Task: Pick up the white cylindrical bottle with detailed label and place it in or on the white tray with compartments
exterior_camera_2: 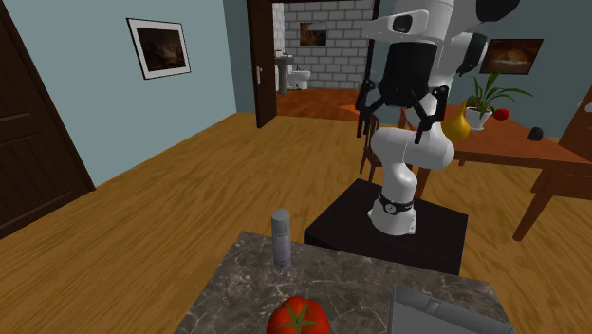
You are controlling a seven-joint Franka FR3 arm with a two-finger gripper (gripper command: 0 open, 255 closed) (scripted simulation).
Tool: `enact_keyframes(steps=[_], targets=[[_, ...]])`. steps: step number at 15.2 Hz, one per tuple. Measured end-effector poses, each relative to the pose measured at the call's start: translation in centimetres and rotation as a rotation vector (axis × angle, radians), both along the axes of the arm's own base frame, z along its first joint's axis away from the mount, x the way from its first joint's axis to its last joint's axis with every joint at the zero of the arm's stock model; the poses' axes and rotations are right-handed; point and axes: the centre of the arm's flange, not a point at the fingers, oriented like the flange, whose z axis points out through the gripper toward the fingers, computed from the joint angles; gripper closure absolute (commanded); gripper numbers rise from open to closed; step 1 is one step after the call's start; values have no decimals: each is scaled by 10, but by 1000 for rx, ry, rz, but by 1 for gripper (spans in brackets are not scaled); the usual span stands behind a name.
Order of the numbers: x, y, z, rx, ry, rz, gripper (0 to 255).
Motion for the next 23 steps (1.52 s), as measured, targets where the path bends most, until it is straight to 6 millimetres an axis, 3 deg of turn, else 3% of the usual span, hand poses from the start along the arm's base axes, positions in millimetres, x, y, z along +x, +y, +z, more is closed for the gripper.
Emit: enact_keyframes(steps=[3, 20, 23], targets=[[9, -9, -10, -2, 4, 4, 0], [154, -127, -132, -26, 46, 58, 0], [169, -141, -149, -29, 52, 64, 0]])
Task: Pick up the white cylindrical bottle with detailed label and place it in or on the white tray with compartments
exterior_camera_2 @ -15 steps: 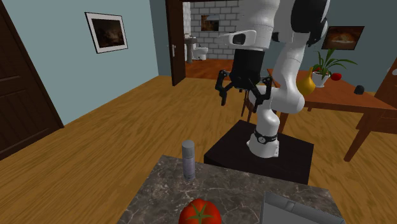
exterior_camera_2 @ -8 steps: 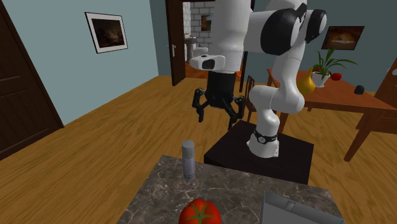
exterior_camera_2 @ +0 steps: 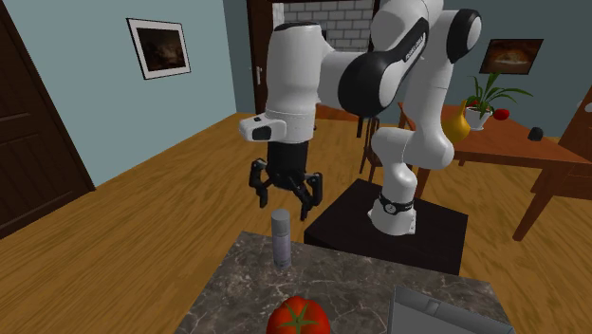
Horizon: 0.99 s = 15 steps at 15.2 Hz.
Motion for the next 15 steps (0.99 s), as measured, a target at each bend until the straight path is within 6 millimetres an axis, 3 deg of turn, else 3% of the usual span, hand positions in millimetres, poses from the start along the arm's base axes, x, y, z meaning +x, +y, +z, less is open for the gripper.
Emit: enact_keyframes(steps=[7, 13, 14, 15], targets=[[6, -3, -36, -1, 1, 1, 0], [6, -3, -39, -1, 0, 1, 0], [6, -3, -39, -1, 0, 1, 255], [6, -3, -39, -1, 0, 1, 255]])
